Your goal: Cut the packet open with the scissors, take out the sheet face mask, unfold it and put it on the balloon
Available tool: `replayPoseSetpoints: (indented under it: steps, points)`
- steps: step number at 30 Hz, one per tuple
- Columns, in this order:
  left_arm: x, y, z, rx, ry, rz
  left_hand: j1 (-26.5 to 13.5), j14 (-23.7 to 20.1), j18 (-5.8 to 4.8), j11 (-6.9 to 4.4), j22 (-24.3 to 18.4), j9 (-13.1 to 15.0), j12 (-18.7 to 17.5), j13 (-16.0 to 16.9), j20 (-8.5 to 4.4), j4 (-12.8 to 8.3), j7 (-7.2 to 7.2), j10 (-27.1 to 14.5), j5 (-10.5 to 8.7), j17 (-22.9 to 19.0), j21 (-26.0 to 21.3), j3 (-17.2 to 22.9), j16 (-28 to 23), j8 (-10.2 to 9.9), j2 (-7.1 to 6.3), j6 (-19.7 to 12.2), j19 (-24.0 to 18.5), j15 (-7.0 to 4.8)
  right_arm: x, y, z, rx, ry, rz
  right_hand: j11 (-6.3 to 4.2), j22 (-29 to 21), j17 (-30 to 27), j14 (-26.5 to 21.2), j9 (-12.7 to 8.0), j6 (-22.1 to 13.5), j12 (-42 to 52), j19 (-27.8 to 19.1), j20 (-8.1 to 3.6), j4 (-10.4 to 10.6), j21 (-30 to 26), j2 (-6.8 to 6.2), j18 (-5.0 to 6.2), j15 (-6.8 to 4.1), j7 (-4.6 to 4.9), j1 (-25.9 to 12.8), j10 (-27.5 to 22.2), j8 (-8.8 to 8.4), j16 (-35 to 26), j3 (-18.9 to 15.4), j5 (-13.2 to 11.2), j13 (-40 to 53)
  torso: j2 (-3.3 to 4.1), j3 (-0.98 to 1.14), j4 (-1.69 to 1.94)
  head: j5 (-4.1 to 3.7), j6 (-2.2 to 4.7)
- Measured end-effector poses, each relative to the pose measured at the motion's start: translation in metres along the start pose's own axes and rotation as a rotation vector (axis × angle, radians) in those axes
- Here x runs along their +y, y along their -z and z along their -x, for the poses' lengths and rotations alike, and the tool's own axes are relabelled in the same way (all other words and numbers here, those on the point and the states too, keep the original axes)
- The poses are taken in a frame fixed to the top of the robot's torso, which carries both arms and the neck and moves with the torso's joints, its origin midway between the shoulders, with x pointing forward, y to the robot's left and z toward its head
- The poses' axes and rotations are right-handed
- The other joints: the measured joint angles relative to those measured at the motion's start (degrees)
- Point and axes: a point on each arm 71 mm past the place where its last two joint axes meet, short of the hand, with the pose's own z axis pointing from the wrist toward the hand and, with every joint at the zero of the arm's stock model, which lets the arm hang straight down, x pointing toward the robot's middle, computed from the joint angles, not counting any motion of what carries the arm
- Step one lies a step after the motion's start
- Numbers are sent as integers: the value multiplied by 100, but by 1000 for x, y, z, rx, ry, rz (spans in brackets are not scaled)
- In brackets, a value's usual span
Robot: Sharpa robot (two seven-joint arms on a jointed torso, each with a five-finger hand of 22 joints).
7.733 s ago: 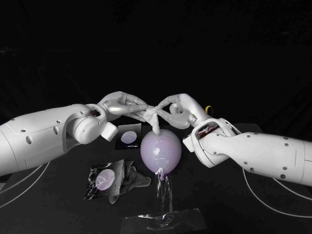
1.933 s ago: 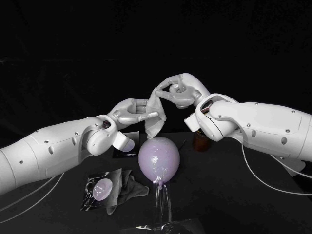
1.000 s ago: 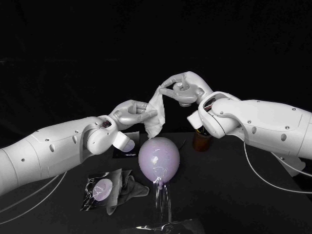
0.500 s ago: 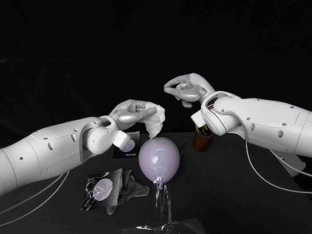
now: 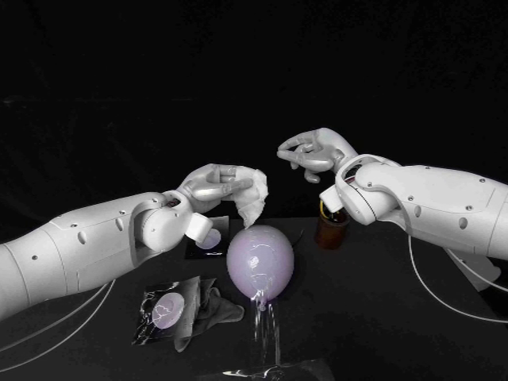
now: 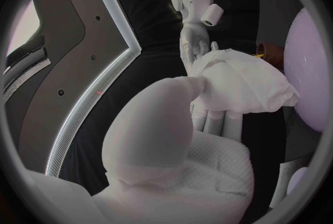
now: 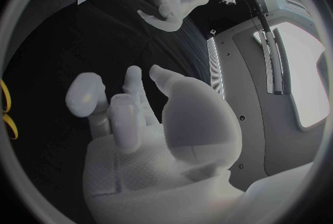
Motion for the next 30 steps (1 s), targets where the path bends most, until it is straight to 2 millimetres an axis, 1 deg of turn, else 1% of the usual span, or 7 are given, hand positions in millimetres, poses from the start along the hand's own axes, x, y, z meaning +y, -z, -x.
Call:
replayPoseSetpoints:
  steps: [4,10,17,20,23,26,30]
  points:
    - [0,0,1,-19,0,0,-60,165,-3,-7,85,-79,0,0,-51,-331,-33,-68,0,11,155,355,20,-101,-96,-33,-14,-50,0,5,1,-7,4,7,0,0,0,0,0,13,-4,0,0,-31,1,27,-1,0,-20,66,0,0,0,31,0,-75,0,0,0,9,10]
    - [0,2,5,-56,-10,0,-320,303,-4,-149,203,-228,7,-9,-122,-696,-218,-669,1,9,331,534,19,-399,-129,-447,-111,-151,9,15,-5,10,27,56,-85,-1,0,0,10,329,126,130,-7,-76,299,66,-2,0,-89,177,177,0,15,71,0,-180,0,-1,2,26,12]
    - [0,2,6,-87,-29,1,-536,398,-4,-277,334,-309,7,-9,-129,-1077,-294,-1116,0,-41,551,527,-53,-543,-15,-643,-262,-164,25,25,-20,52,85,135,-153,-4,-1,8,-18,583,1867,539,-63,-128,1073,25,-3,-59,-181,218,1205,0,366,18,75,928,1,-2,4,29,9]
    - [0,2,6,-94,-42,2,-580,438,-5,-298,364,-326,7,-8,-131,-1152,-303,-1195,0,-54,590,537,-64,-563,-2,-713,-281,-165,33,27,-28,69,128,172,-185,-5,-4,-9,-51,684,2530,680,-91,-149,1370,6,-87,-76,-201,236,1539,0,515,-3,157,1373,3,-2,5,33,10]
    - [0,3,6,-98,-58,3,-619,440,-5,-290,391,-354,6,-8,-121,-1221,-289,-1243,0,-68,628,548,-94,-594,35,-798,-333,-165,41,28,-36,79,175,204,-210,-4,-5,0,-74,775,3013,799,-109,-186,1671,7,-95,-108,-230,236,1813,-36,635,12,276,1711,4,-2,4,38,18]
    - [0,3,5,-99,-80,4,-663,440,-5,-278,412,-388,6,-8,-110,-1283,-269,-1299,0,-80,676,562,-126,-646,66,-896,-384,-164,49,28,-44,81,234,237,-219,-4,-5,-9,-94,780,3219,824,-122,-208,1827,-18,-180,-117,-236,261,1912,-69,669,1,289,1805,4,-3,4,38,29]
    - [0,2,4,-99,-118,4,-713,469,-6,-261,433,-405,6,-8,-110,-1325,-250,-1316,0,-86,701,570,-130,-653,62,-931,-384,-155,58,27,-52,61,314,278,-220,-2,-4,-9,-112,780,3253,825,-123,-236,1870,-55,-181,-116,-236,266,1912,-101,669,8,289,1828,2,-6,5,30,41]
